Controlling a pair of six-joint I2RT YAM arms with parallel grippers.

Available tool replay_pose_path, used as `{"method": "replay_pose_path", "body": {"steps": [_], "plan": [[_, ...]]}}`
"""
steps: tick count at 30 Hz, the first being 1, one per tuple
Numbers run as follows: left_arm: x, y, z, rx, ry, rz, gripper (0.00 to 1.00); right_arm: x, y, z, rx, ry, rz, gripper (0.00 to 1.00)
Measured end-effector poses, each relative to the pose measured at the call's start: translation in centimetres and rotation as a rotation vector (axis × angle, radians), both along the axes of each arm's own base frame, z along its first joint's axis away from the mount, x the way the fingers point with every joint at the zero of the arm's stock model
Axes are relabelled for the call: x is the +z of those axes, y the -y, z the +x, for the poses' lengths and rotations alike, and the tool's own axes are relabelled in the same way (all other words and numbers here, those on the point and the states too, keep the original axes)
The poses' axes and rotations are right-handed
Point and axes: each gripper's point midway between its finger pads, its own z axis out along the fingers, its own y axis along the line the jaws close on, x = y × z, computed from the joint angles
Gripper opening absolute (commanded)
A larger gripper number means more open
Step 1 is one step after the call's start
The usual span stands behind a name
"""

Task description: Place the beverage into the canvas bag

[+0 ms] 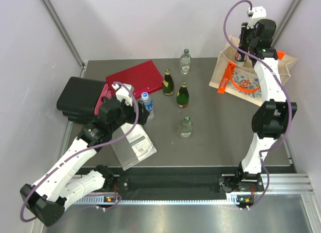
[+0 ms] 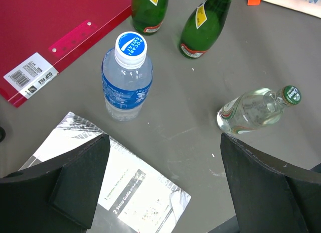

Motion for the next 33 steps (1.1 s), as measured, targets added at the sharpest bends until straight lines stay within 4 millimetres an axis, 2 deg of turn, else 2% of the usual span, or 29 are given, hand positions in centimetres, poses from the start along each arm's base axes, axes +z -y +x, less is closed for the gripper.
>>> {"method": "replay_pose_path", "body": {"steps": [4, 9, 16, 23, 28, 33], "plan": [[0.0, 0.0, 0.0, 0.0, 0.0, 0.0, 0.95, -3.0, -0.4, 0.6, 0.031, -0.053, 0.002, 0.0], [0.0, 0.0, 0.0, 0.0, 0.0, 0.0, 0.95, -5.2, -1.1, 1.3, 0.075, -0.075, 0.013, 0.0], [-0.1, 0.0, 0.0, 0.001, -0.002, 0.002, 0.95, -6.9, -1.6, 1.9, 0.112, -0.059, 0.029, 0.0], [-0.2, 0.0, 0.1, 0.002, -0.005, 0.005, 0.95, -9.3, -1.0, 1.9, 0.103, -0.081, 0.045, 0.0], [-0.2, 0.0, 0.1, 0.002, -0.005, 0.006, 0.95, -10.2, -0.7, 2.2, 0.108, -0.089, 0.049, 0.0], [-0.2, 0.0, 0.1, 0.001, -0.004, 0.007, 0.95, -11.6, -1.2, 2.7, 0.138, -0.101, 0.064, 0.0]]}}
